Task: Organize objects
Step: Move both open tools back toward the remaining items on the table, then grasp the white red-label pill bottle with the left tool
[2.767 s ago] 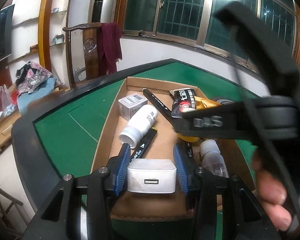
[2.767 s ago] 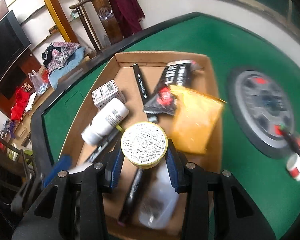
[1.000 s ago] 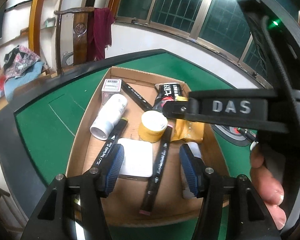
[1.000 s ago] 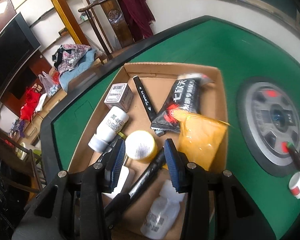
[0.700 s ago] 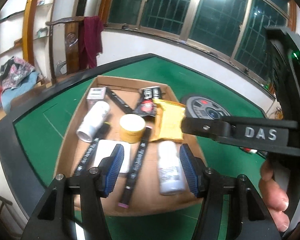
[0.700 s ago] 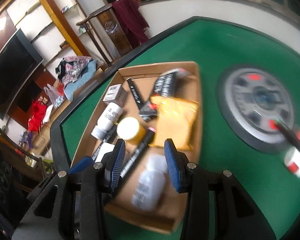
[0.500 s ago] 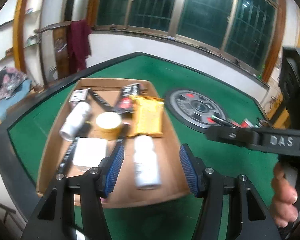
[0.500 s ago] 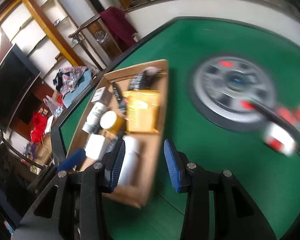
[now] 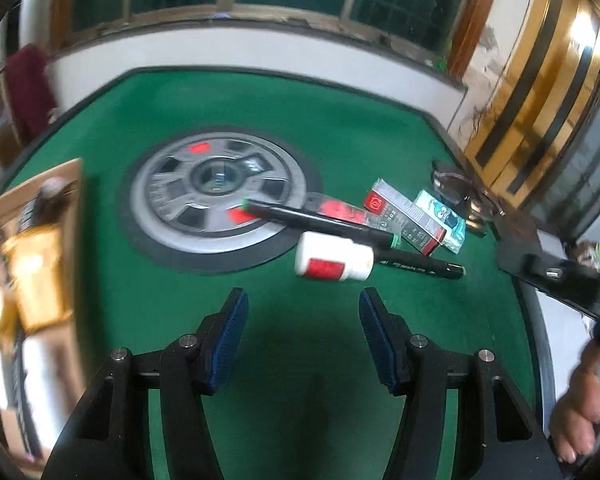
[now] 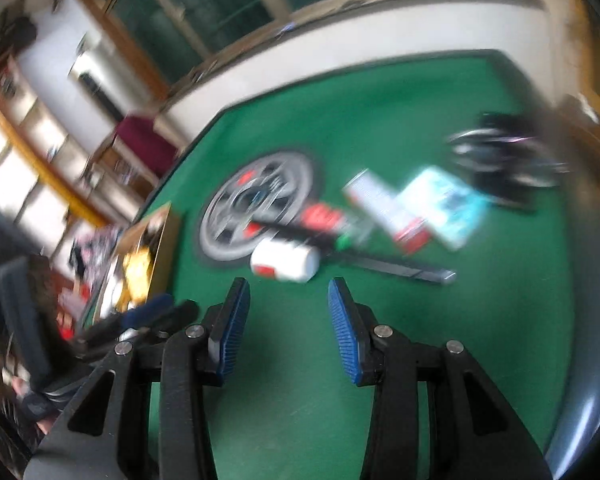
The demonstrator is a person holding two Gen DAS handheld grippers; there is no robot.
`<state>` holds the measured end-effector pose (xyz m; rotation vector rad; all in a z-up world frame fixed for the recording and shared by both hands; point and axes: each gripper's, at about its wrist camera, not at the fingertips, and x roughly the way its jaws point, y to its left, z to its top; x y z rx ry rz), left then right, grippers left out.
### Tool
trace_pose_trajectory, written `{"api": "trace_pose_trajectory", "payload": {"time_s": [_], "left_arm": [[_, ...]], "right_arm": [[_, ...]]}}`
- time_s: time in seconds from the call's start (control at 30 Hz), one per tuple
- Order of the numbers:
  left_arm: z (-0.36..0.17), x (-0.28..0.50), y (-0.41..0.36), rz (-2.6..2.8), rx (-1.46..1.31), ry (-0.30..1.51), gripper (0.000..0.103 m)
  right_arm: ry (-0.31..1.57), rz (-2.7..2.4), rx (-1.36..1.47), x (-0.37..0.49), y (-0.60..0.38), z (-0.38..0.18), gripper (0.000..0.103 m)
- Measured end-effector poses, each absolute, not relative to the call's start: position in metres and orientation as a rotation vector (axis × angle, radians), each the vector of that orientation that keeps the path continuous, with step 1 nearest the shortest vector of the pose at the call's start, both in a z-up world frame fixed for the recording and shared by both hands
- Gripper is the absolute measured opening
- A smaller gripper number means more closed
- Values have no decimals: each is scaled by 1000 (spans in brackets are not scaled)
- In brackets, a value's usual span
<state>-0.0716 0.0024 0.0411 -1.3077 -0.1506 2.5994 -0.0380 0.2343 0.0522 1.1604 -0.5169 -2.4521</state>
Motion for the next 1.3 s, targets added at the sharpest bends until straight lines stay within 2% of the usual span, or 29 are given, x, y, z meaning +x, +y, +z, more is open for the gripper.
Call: {"api": "trace_pose_trajectory", "payload": {"time_s": [0.13,0.4,0.77,1.0,1.3], "left_arm": [[39,-98,20,2654,-1332,-54,52],[15,-140,32,2575,-1428,17,52],[8,-71,42,2413,-1417,181,52],[0,-64,45,2484,-1465,191,51],[1,-22,35,2400,-1503,159,51]], "right_arm": [[-661,-2403,1182,-48,256,44,39],[-707,-2361,1220,-51,265,33,39],[-726,-2361,1224,-51,268,31,39],[-706,-2367,1232,-52,268,30,39],[-457,-2470,1345,-91,262,3,40]]}}
